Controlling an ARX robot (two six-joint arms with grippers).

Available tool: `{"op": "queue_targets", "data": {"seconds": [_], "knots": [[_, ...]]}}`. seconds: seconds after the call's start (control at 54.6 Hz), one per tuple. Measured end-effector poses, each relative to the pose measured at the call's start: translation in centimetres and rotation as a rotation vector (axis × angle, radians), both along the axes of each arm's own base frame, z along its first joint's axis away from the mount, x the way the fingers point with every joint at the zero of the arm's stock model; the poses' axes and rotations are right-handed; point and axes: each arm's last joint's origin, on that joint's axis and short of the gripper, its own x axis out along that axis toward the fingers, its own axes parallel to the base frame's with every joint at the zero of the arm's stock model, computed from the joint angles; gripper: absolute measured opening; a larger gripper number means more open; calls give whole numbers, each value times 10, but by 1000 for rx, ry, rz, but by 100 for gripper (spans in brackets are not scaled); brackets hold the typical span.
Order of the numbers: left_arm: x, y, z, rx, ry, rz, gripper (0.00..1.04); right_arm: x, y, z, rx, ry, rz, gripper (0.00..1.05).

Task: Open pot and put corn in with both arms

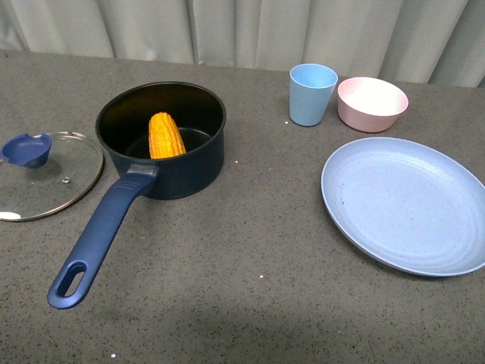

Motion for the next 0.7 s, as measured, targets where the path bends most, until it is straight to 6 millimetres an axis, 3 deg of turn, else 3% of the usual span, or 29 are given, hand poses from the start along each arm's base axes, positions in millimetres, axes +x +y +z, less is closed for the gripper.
{"op": "queue_targets", "data": {"seconds": [0.293,0.367,0.696], "knots": [[0,0,0,0,0,0,98,0,0,0,0,0,0,79],[0,0,0,0,0,0,98,0,0,0,0,0,0,97],[0,0,0,0,0,0,98,0,0,0,2,0,0,96]]}}
